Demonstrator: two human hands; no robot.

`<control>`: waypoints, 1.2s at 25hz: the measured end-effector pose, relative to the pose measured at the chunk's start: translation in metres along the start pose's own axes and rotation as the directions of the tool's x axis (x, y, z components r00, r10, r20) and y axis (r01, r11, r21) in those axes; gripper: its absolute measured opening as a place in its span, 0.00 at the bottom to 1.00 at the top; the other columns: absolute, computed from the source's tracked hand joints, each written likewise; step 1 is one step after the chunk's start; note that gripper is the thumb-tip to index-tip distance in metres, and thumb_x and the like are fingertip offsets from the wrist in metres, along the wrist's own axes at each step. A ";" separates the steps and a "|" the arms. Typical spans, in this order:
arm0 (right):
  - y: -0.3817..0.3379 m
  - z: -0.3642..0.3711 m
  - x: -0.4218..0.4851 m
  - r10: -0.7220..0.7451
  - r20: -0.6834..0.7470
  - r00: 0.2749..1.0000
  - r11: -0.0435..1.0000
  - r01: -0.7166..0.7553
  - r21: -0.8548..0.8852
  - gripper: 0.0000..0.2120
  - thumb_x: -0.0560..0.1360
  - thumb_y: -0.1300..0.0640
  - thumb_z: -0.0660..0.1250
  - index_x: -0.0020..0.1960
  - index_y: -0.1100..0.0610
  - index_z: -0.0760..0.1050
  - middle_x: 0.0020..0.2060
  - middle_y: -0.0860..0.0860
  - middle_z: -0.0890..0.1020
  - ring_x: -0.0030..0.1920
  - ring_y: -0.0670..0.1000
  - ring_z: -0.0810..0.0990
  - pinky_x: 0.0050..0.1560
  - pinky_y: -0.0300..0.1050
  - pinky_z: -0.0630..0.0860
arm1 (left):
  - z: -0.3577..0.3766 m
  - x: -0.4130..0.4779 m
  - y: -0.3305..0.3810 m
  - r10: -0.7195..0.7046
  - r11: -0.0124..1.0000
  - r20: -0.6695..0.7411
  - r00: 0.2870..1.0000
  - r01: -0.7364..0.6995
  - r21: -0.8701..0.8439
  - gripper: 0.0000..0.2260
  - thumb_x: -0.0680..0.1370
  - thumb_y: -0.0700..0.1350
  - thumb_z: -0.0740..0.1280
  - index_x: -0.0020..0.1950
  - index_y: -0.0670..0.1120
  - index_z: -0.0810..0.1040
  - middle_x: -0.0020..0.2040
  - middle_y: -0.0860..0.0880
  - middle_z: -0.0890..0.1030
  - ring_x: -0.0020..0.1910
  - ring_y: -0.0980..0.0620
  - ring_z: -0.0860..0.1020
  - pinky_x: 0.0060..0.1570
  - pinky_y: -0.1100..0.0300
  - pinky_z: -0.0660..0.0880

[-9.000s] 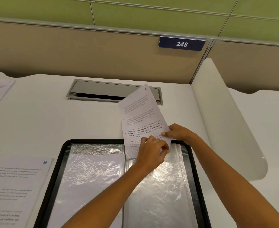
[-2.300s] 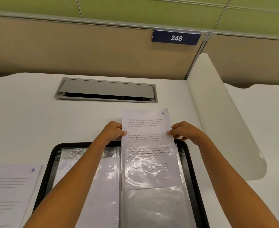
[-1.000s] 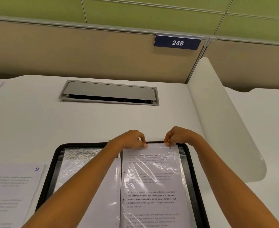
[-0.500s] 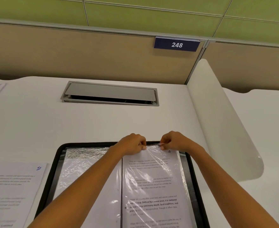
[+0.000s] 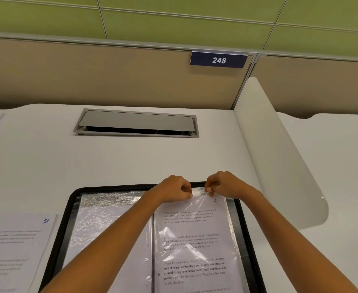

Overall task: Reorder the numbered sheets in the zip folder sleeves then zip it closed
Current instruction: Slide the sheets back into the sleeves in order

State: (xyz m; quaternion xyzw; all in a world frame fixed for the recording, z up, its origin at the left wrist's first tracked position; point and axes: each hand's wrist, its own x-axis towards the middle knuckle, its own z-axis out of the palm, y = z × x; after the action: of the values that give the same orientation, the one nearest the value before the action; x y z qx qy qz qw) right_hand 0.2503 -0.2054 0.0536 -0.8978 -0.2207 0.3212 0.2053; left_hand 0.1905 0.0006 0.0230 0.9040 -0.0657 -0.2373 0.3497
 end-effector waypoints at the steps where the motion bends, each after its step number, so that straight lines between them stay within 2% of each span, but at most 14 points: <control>1: 0.001 0.000 -0.001 -0.012 -0.007 1.000 1.000 0.012 -0.016 0.05 0.76 0.58 0.67 0.47 0.54 0.81 0.37 0.44 0.81 0.41 0.41 0.77 0.40 0.31 0.67 | 0.001 0.001 0.001 0.000 1.000 0.005 1.000 0.000 0.009 0.08 0.76 0.47 0.67 0.52 0.49 0.82 0.44 0.53 0.79 0.42 0.56 0.76 0.41 0.65 0.71; 4: 0.004 0.000 -0.001 -0.032 -0.025 0.999 0.999 0.031 -0.034 0.06 0.76 0.57 0.68 0.50 0.55 0.82 0.41 0.46 0.80 0.44 0.45 0.77 0.41 0.30 0.68 | 0.003 0.002 0.003 -0.018 1.000 0.036 0.999 0.018 0.000 0.07 0.76 0.46 0.65 0.51 0.48 0.81 0.46 0.52 0.80 0.44 0.53 0.77 0.43 0.62 0.73; 8: 0.008 0.002 -0.001 -0.033 -0.039 0.999 0.999 0.032 -0.026 0.05 0.77 0.56 0.68 0.50 0.55 0.82 0.41 0.45 0.80 0.43 0.43 0.76 0.41 0.30 0.67 | 0.004 0.004 0.003 -0.059 0.993 0.082 0.995 0.066 -0.093 0.07 0.73 0.43 0.64 0.46 0.46 0.81 0.41 0.51 0.84 0.43 0.52 0.83 0.49 0.56 0.80; 11: 0.008 0.005 -0.001 -0.029 -0.082 0.996 1.000 0.028 -0.010 0.05 0.77 0.58 0.68 0.50 0.55 0.82 0.38 0.41 0.78 0.40 0.40 0.75 0.39 0.28 0.67 | 0.003 0.005 0.002 -0.055 0.997 0.036 0.998 0.056 -0.045 0.06 0.74 0.43 0.64 0.45 0.47 0.81 0.41 0.51 0.83 0.43 0.51 0.82 0.47 0.56 0.79; 13: 0.011 0.008 -0.004 0.008 -0.169 0.986 1.000 -0.004 0.023 0.06 0.76 0.59 0.68 0.51 0.54 0.81 0.39 0.42 0.78 0.41 0.41 0.76 0.38 0.28 0.68 | 0.004 0.006 0.002 -0.042 0.999 -0.024 0.999 0.042 0.002 0.05 0.75 0.43 0.65 0.47 0.48 0.80 0.40 0.54 0.80 0.42 0.53 0.79 0.43 0.59 0.76; 16: 0.021 0.013 -0.011 0.163 -0.226 0.960 0.968 -0.111 0.225 0.09 0.74 0.60 0.71 0.54 0.54 0.77 0.44 0.50 0.80 0.42 0.48 0.78 0.40 0.33 0.74 | 0.006 0.003 0.002 -0.036 0.999 -0.106 0.994 0.037 0.004 0.03 0.76 0.43 0.66 0.47 0.50 0.79 0.41 0.55 0.79 0.43 0.54 0.78 0.45 0.60 0.76; 18: 0.024 0.018 -0.018 0.262 -0.178 0.949 0.897 -0.171 0.407 0.14 0.73 0.61 0.73 0.56 0.55 0.74 0.44 0.54 0.81 0.38 0.51 0.81 0.42 0.43 0.80 | 0.008 0.003 0.003 -0.047 0.998 -0.148 0.988 0.041 -0.046 0.04 0.76 0.42 0.67 0.48 0.49 0.79 0.44 0.53 0.81 0.45 0.53 0.80 0.49 0.58 0.78; 20: 0.025 0.022 -0.028 0.330 -0.117 0.937 0.813 -0.219 0.539 0.17 0.71 0.63 0.74 0.57 0.57 0.72 0.45 0.57 0.81 0.36 0.53 0.82 0.38 0.44 0.81 | 0.008 0.003 0.005 -0.056 0.994 -0.172 0.983 0.040 -0.098 0.03 0.76 0.43 0.68 0.48 0.50 0.79 0.46 0.52 0.82 0.46 0.54 0.80 0.52 0.55 0.78; 22: 0.024 0.025 -0.038 0.361 -0.040 0.932 0.749 -0.265 0.607 0.16 0.71 0.66 0.74 0.56 0.60 0.72 0.44 0.59 0.81 0.35 0.55 0.83 0.37 0.47 0.82 | 0.009 0.000 0.009 -0.055 0.994 -0.207 0.977 0.034 -0.104 0.03 0.76 0.44 0.68 0.48 0.51 0.79 0.46 0.54 0.82 0.46 0.55 0.80 0.54 0.52 0.78; 24: 0.023 0.028 -0.049 0.359 0.009 0.933 0.722 -0.284 0.631 0.10 0.72 0.66 0.72 0.52 0.64 0.74 0.40 0.59 0.82 0.36 0.56 0.83 0.41 0.52 0.83 | 0.010 -0.006 0.014 -0.038 0.999 -0.281 0.959 0.025 -0.048 0.04 0.76 0.46 0.68 0.50 0.51 0.78 0.48 0.55 0.81 0.48 0.55 0.78 0.57 0.52 0.74; 25: 0.021 0.028 -0.055 0.347 0.012 0.938 0.715 -0.273 0.644 0.07 0.73 0.66 0.72 0.49 0.65 0.75 0.40 0.60 0.83 0.36 0.55 0.84 0.43 0.53 0.83 | 0.010 -0.010 0.018 -0.022 1.000 -0.332 0.943 0.022 -0.005 0.05 0.77 0.48 0.68 0.52 0.51 0.78 0.50 0.54 0.80 0.48 0.54 0.77 0.57 0.53 0.73; 27: 0.014 0.024 -0.065 0.318 -0.017 0.948 0.708 -0.225 0.669 0.05 0.74 0.63 0.71 0.46 0.65 0.77 0.39 0.60 0.85 0.36 0.54 0.84 0.43 0.51 0.83 | 0.007 -0.021 0.029 -0.007 1.000 -0.429 0.904 0.018 0.022 0.08 0.77 0.53 0.68 0.51 0.50 0.77 0.48 0.53 0.79 0.45 0.54 0.77 0.48 0.58 0.74; 30: -0.011 0.015 -0.075 0.273 -0.069 0.960 0.741 -0.164 0.651 0.09 0.75 0.58 0.71 0.45 0.65 0.80 0.41 0.60 0.85 0.36 0.53 0.84 0.43 0.48 0.83 | 0.001 -0.040 0.046 -0.077 0.996 -0.447 0.891 0.050 -0.072 0.18 0.76 0.64 0.63 0.43 0.49 0.77 0.39 0.52 0.81 0.36 0.55 0.80 0.39 0.59 0.77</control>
State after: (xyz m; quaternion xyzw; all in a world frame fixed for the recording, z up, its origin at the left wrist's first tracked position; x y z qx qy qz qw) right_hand 0.1851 -0.2325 0.0855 -0.8163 0.0260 0.3259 0.4762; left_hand 0.1574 -0.0232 0.0684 0.9253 0.0534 -0.0353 0.3738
